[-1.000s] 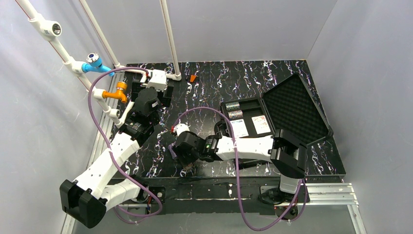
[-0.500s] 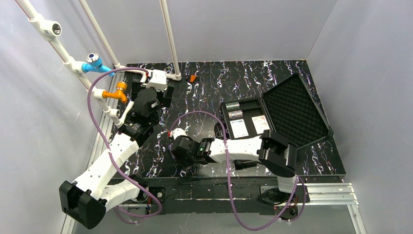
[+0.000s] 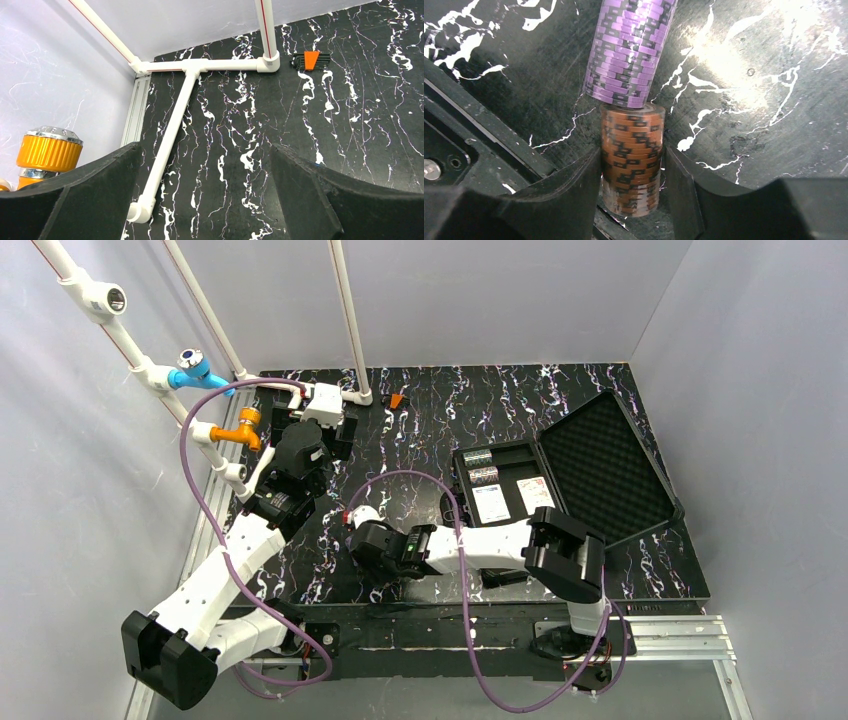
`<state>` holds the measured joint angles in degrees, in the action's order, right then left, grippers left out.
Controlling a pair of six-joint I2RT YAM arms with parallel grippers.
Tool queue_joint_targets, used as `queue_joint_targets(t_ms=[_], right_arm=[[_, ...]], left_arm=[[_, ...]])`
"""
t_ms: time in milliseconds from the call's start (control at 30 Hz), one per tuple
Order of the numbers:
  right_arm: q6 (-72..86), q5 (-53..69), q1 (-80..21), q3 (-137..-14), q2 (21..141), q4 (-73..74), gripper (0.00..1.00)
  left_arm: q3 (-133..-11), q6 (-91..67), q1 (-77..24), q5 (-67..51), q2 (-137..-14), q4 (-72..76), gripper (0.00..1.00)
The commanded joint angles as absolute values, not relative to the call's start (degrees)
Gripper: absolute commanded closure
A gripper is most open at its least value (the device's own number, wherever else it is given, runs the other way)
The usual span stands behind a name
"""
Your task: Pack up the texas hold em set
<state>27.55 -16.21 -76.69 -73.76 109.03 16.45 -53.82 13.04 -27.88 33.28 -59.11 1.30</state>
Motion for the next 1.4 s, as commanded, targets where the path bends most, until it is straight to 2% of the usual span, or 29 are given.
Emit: queue_joint_targets(t_ms=[0,167,267,433,633,700,1167,1367], right_arm=[[27.7,-16.1,-77.1,-75.1,111.2,17.1,0.43],[27.5,-16.3,-77.2,-75.2,111.4,17.5,0.43],[27.5,-16.7,-77.3,-75.1,111.4,17.4,0.48],[27.4,-17.6,-77.4,-75.4,111.4,18.2,0.63],[27.6,-20.7,-77.4,-74.6,109.1,19.7,0.92],[28.0,-22.2,-77.4,-74.1,107.8,20.3,0.97],[30.3,-35.2,-77.3,-68.1,97.7,24.6,0.99],[30.7,-39.5,-75.9,-65.2,92.1,25.6,0.99]], left_arm=[[-54.2,13.2,-27.8,33.0,-57.4,2.6,0.01],[-54.1,13.3,-27.8,33.0,-57.4,2.6,0.01],[-54.1,13.3,-27.8,33.0,-57.5,2.6,0.01],[-54.1,13.3,-27.8,32.7,-57.5,2.6,0.01],[-54.2,12.8,-27.8,32.3,-57.7,2.4,0.01],[-54.4,12.5,-27.8,32.3,-57.7,2.3,0.01],[-55.6,7.1,-28.0,28.7,-59.4,0.4,0.01],[-60.3,1.8,-28.6,28.2,-63.8,-8.2,0.01]])
